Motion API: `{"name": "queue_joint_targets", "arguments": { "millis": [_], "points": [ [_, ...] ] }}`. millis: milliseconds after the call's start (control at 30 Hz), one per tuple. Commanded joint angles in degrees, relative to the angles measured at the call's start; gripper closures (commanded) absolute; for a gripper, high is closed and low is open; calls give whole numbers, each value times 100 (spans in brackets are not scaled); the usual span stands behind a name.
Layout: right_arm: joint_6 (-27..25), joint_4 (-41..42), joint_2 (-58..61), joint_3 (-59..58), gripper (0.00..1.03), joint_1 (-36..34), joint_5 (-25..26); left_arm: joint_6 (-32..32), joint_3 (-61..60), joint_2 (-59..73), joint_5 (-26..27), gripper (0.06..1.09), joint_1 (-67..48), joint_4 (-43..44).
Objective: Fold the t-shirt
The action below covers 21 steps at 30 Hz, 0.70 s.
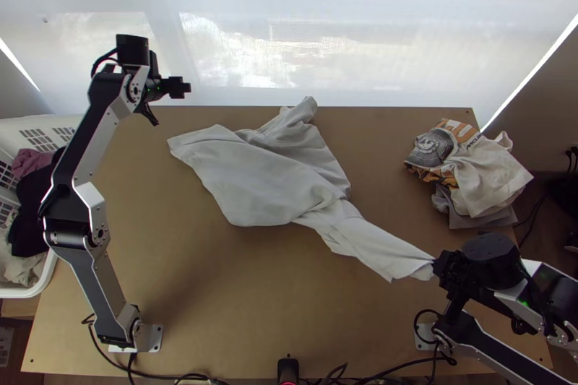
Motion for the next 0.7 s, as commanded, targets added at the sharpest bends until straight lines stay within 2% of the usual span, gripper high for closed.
{"name": "queue_joint_targets", "arguments": {
  "millis": [0, 67, 133, 200, 267, 333, 433, 533, 667],
  "points": [
    [98, 319, 190, 146, 100, -25, -2, -45, 11, -132, 65, 12, -425, -852],
    [124, 442, 278, 216, 100, -33, 7, -19, 11, -510, 364, 12, -452, -1160],
    [133, 609, 384, 269, 100, -42, 33, 34, 72, -861, 1058, 13, -513, -1714],
    [124, 802, 498, 304, 100, -51, 77, 192, 169, -1107, 1735, 15, -733, -2548],
    [115, 1013, 656, 365, 100, -60, 103, 403, 125, -1266, 2051, 15, -1093, -3410],
    [107, 1224, 823, 427, 100, -69, 112, 631, -279, -1520, 2042, 15, -1454, -3726],
    [98, 1505, 1034, 524, 100, -112, 112, 754, -1264, -1933, 1946, 15, -1761, -3419],
    [98, 1690, 1139, 576, 100, -174, 112, 886, -2327, -2382, 1735, 15, -2139, -2698],
    [98, 1751, 1148, 576, 100, -209, 112, 1282, -3522, -2856, 1058, 15, -2957, -1819]
  ]
}}
